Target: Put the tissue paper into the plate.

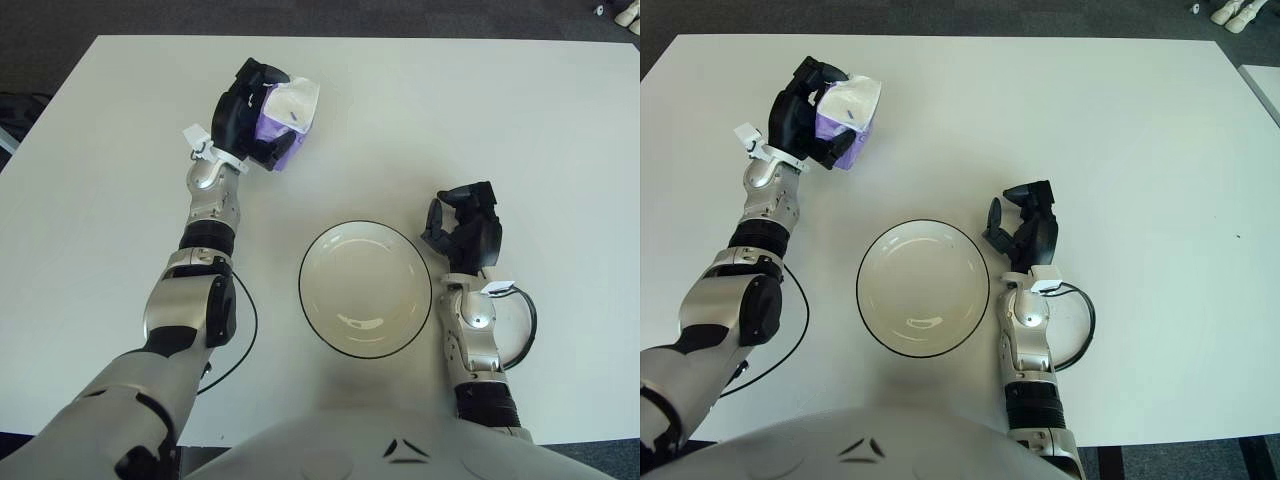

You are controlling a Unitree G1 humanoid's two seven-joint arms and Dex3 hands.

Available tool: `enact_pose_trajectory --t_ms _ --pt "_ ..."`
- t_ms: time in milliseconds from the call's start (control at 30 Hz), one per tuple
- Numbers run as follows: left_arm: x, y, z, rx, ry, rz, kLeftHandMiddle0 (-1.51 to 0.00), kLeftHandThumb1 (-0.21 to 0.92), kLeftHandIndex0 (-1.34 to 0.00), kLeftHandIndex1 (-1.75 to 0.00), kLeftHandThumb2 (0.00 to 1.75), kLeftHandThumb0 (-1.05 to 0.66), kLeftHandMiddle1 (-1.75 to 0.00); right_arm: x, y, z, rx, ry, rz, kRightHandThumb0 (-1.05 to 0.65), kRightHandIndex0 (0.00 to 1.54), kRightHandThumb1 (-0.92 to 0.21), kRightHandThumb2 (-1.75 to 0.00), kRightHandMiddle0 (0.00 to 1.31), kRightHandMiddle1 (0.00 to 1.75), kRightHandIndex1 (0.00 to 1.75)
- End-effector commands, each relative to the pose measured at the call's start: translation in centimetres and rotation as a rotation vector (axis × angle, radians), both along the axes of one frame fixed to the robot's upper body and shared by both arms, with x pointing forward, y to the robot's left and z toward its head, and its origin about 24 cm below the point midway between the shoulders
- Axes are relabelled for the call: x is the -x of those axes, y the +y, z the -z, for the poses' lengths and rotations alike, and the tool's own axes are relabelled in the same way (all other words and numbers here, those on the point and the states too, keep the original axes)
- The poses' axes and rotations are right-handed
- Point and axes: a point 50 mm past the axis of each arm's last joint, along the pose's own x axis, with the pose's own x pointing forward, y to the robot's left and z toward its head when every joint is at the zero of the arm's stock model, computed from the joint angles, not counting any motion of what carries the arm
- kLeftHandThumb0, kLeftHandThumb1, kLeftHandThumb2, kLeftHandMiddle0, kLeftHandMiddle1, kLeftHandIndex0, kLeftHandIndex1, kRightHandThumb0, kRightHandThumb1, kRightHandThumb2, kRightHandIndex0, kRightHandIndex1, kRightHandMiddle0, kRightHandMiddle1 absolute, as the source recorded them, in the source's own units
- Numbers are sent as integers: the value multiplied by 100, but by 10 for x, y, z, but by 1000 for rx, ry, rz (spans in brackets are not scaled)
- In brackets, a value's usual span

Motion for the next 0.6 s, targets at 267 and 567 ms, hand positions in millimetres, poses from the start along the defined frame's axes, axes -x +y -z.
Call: enact_pose_trajectory --t_ms 267,567 --pt "21 -19 -12 -103 -127 137 -98 -11 -70 -175 175 0 -159 7 2 29 -61 155 9 -40 57 -60 -97 39 175 150" --pt "37 -44 -15 -162 -181 323 -97 -11 -70 -175 175 0 -161 6 1 31 -65 157 0 -40 55 -61 -96 39 175 150"
